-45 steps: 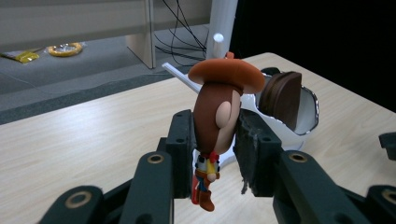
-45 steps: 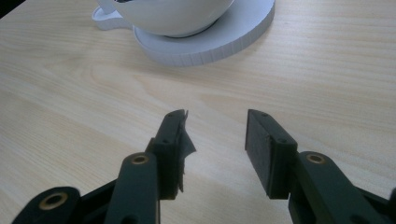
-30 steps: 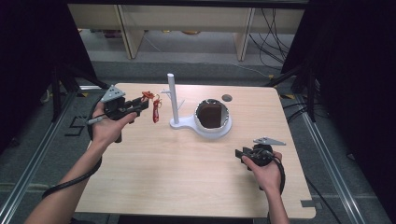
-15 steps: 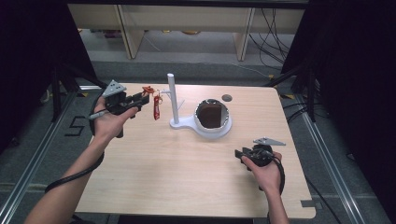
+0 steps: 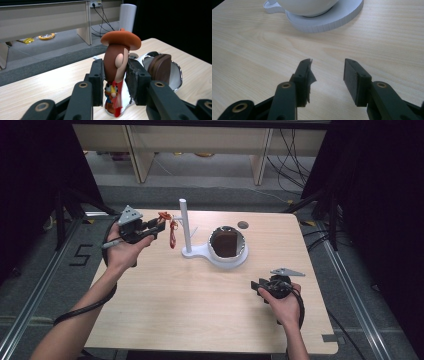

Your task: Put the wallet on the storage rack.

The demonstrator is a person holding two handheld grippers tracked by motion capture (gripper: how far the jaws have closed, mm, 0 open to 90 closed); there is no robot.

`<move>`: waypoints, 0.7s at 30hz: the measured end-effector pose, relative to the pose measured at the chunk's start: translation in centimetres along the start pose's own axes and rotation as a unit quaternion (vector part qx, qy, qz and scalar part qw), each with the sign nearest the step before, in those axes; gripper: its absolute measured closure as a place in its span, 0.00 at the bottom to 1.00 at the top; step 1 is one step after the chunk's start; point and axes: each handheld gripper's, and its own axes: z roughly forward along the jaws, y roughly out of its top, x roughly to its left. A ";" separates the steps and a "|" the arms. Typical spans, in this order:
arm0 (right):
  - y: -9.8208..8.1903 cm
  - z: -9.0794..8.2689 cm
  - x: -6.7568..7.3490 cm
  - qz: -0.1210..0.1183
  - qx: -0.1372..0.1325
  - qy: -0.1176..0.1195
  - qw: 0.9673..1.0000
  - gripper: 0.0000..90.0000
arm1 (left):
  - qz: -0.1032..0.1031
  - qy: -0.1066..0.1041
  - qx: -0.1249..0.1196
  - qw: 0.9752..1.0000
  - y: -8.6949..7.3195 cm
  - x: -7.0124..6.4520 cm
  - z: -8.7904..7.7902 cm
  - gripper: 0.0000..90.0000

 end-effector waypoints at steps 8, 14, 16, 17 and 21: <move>0.0 0.0 0.0 0.000 -0.001 0.001 1.000 0.65 | 0.009 -0.005 0.006 1.000 -0.3 -0.6 0.3 0.75; 0.0 0.0 -0.1 0.000 -0.001 0.001 1.000 0.64 | 0.014 -0.007 0.010 1.000 -0.8 -0.8 0.3 0.75; 0.0 0.0 -0.1 0.000 -0.001 0.001 1.000 0.64 | 0.012 -0.008 0.011 1.000 -1.1 -0.9 0.3 0.75; 0.0 0.0 0.0 0.000 -0.001 0.001 1.000 0.64 | 0.015 -0.007 0.015 1.000 -1.3 -0.9 0.3 0.75; 0.0 0.0 0.0 0.000 -0.001 0.000 1.000 0.64 | 0.012 -0.009 0.017 1.000 -2.0 -0.9 0.4 0.75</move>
